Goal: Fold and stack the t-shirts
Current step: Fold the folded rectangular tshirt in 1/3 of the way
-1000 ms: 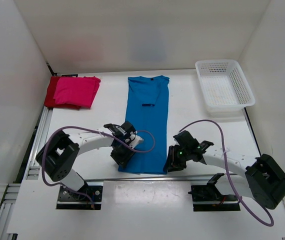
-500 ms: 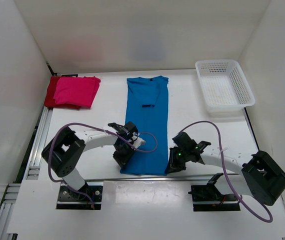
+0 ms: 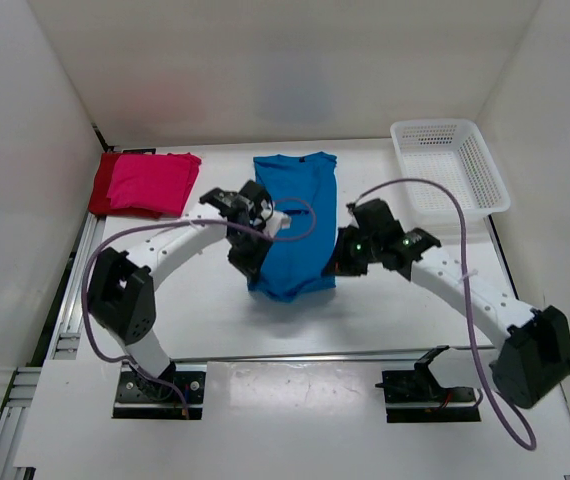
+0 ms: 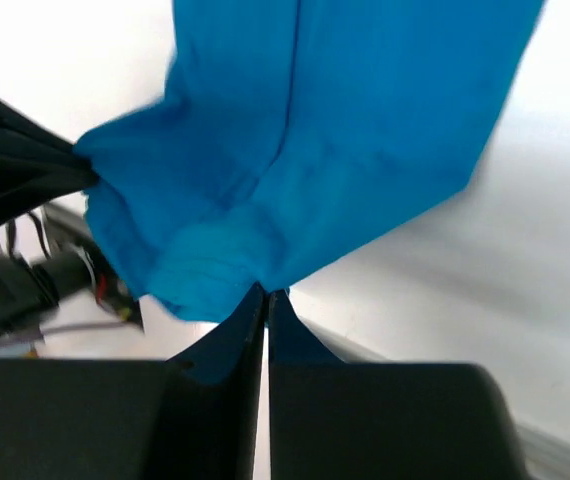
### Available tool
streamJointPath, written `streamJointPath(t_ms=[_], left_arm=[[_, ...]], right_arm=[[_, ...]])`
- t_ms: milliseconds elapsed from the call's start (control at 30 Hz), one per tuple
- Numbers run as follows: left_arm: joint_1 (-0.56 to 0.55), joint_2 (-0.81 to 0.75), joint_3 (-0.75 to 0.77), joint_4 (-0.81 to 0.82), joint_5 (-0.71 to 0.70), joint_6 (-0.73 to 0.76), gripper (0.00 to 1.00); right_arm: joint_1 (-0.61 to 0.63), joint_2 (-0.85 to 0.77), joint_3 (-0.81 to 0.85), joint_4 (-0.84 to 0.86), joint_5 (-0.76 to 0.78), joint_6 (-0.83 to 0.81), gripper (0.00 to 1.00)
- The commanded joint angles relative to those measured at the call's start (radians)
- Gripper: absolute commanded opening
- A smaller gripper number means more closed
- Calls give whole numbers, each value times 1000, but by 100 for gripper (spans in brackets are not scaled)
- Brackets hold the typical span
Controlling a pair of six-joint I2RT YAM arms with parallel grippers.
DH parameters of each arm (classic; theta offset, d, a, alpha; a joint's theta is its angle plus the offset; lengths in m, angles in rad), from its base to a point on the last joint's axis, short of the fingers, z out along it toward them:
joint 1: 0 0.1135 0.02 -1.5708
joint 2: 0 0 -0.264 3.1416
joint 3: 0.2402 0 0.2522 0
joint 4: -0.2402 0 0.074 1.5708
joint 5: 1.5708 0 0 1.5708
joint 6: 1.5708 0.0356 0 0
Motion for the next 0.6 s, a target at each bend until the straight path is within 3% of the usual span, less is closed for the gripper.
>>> streamJointPath(t_ms=[0, 300, 567], left_arm=[[88, 92, 152, -60, -47, 4, 10], [219, 414, 574, -84, -58, 4, 10], [228, 506, 650, -18, -78, 4, 10]], right_arm=[[-93, 151, 124, -75, 34, -129, 0], [-247, 507, 464, -75, -18, -247, 0], [-315, 696, 613, -75, -104, -276, 0]])
